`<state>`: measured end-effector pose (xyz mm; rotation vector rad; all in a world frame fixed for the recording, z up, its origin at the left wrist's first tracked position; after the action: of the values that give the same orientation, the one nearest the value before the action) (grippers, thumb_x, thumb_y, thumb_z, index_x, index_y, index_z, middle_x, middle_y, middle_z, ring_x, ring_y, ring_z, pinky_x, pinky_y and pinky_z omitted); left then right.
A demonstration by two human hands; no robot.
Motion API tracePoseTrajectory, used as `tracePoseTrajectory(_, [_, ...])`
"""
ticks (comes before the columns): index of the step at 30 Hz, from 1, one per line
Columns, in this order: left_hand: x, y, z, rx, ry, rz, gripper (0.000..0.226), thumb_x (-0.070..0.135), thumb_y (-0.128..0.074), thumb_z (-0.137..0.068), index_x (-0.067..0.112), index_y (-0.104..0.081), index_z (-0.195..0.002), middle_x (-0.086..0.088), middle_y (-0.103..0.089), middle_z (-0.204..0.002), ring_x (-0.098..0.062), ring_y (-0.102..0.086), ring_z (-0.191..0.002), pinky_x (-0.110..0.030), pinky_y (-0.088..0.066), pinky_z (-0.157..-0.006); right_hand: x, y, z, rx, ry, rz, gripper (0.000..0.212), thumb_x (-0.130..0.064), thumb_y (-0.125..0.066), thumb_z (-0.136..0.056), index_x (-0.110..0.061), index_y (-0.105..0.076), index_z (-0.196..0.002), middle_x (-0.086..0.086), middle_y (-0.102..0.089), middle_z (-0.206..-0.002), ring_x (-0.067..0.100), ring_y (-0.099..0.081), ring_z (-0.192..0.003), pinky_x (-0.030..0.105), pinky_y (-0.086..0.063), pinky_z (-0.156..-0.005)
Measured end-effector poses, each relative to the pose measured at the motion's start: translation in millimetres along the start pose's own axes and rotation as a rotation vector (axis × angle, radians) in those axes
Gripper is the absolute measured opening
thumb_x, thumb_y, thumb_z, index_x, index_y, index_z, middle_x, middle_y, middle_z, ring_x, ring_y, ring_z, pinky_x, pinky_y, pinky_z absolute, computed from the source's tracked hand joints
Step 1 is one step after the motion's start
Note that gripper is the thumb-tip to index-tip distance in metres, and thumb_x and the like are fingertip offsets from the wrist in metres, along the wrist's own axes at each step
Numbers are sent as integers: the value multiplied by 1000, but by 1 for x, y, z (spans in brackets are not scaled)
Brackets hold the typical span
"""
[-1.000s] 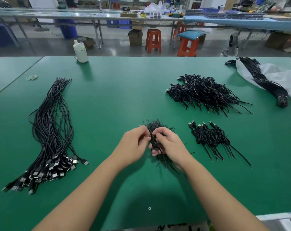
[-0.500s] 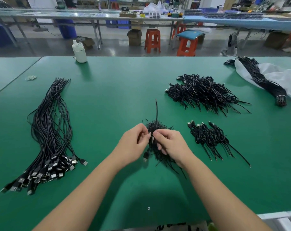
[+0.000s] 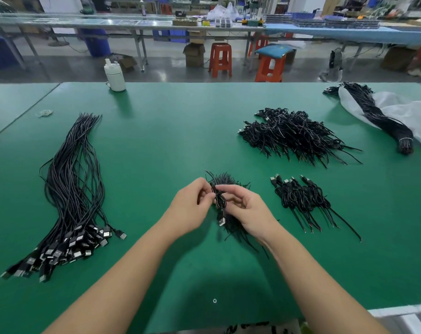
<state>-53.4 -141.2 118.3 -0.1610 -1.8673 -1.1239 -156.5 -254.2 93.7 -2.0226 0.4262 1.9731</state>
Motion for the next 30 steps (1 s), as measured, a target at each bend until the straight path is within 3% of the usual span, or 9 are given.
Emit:
tracePoseTrajectory(4, [-5,-2,0,-44,14,30,17,19,-58,-95,24,-51,-80,10,-50,-67,-8,-41,-60,-25,-36,-60,-2,1,0,63,9,85,27,-3,-66,-91,-24,-71,-107,4,-73,-94,9,-62,-79,24,-52,-77])
tracePoseTrajectory(9, [4,-1,4,-23,-50,5,26,14,-56,-95,29,-44,-79,18,-50,-64,1,-46,-63,-17,-32,-58,-6,4,-1,131,52,169,17,-4,-66,-92,-17,-72,-101,4,-68,-104,8,-59,-77,27,-53,-72])
tracePoseTrajectory(11, [10,-2,7,3,-98,-28,21,11,-56,-95,26,-46,-84,18,-52,-70,8,-50,-70,-12,-34,-62,-3,3,-1,119,8,134,14,-9,-63,-95,-18,-72,-98,-1,-70,-91,5,-57,-69,21,-51,-67])
tracePoseTrajectory(13, [17,-2,8,33,-162,-55,20,6,-55,-93,21,-45,-84,12,-50,-73,3,-48,-72,-14,-32,-63,-1,3,-1,120,-32,128,12,-13,-61,-97,-18,-72,-94,0,-68,-78,5,-55,-65,20,-50,-63])
tracePoseTrajectory(16, [22,-5,9,54,-233,-124,22,2,-54,-92,19,-44,-83,6,-47,-76,-12,-41,-70,-27,-32,-67,1,1,0,111,-70,75,16,-18,-59,-98,-14,-74,-91,7,-74,-80,11,-61,-69,24,-51,-64])
tracePoseTrajectory(19, [23,-9,13,78,-333,-330,17,-4,-53,-86,13,-50,-86,-3,-48,-83,-24,-40,-72,-33,-35,-68,4,-4,2,92,-143,-55,23,-18,-58,-99,-12,-74,-84,9,-70,-73,13,-59,-60,23,-49,-57])
tracePoseTrajectory(25, [17,-13,17,47,-462,-582,35,-11,-56,-64,12,-56,-89,-4,-48,-84,-28,-45,-71,-32,-34,-67,11,-8,4,107,-242,-135,24,-20,-60,-98,-11,-73,-80,11,-68,-70,18,-56,-59,25,-47,-55])
tracePoseTrajectory(30, [18,-10,17,117,-564,-586,24,-5,-49,-72,12,-57,-87,-4,-51,-84,-26,-46,-74,-33,-34,-69,9,-6,5,99,-259,-150,23,-22,-62,-97,-11,-73,-80,14,-70,-74,14,-61,-56,21,-49,-53])
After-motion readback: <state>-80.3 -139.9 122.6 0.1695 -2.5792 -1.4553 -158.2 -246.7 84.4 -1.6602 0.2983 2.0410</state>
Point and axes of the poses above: each hand's wrist, its own z-axis away from the middle knuckle, its own y-axis out of the back of the hand, x = y × z, the point moved 5 cm from there along -z, towards the middle knuckle
